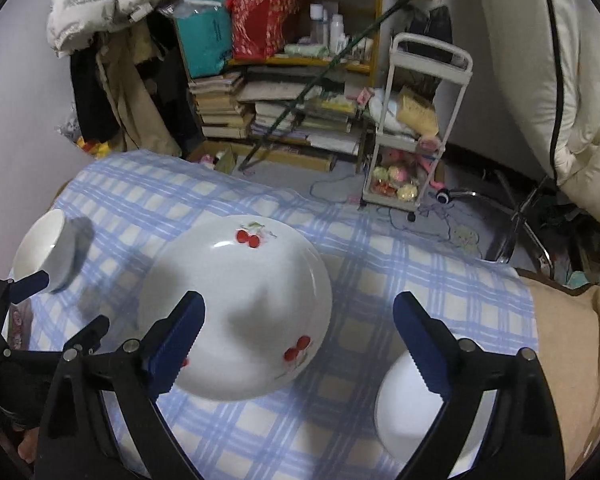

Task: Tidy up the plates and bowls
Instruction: 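Grip another cherry plate rim with left tool while right tool grips one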

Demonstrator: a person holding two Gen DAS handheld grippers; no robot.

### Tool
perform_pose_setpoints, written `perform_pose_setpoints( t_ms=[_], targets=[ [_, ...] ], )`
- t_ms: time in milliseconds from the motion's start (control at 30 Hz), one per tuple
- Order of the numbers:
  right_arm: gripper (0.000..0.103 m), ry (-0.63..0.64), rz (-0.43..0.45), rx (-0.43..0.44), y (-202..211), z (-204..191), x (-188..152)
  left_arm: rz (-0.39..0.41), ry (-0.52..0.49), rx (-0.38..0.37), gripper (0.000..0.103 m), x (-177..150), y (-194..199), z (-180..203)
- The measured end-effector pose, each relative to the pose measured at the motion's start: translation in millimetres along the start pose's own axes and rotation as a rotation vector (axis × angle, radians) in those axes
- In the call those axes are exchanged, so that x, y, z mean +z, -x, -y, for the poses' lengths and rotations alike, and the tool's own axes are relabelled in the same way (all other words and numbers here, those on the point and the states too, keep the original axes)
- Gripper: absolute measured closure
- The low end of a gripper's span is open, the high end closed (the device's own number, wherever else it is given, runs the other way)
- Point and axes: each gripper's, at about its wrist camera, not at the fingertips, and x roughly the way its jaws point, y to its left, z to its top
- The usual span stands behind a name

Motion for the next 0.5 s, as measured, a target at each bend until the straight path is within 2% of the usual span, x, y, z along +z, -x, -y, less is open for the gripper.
perform_pose_setpoints(
  t_ms=[200,233,267,333,400,467,500],
  targets=[
    [0.018,-0.034,-0.122,0.019,-44.2,13.3,6.1,-0.069,0.053,-0.047,0.015,20.6,-40.1,-0.1],
    [0.024,-0.032,-0.136,0.020,-49.8,14.1,6.6,-0.080,0.059,-0.060,0.017,22.1,-44.6,0.7],
    [0.031,-0.030,-0.157,0.021,-56.7,15.1,6.6,-0.091,0.065,-0.087,0.020,24.0,-50.1,1.4],
    [0.041,-0.021,-0.196,0.019,-68.9,17.0,6.5,-0.120,0.074,-0.137,0.045,27.2,-59.6,2.9],
    [0.052,-0.013,-0.217,0.006,-78.3,18.9,5.2,-0.150,0.118,-0.190,0.056,27.5,-67.8,0.8],
    [0.074,-0.009,-0.236,0.010,-85.9,21.8,4.0,-0.159,0.174,-0.230,0.063,28.5,-72.3,-2.3],
    [0.078,-0.014,-0.247,0.026,-88.6,23.3,3.6,-0.160,0.193,-0.249,0.068,29.8,-74.7,-2.8]
  ],
)
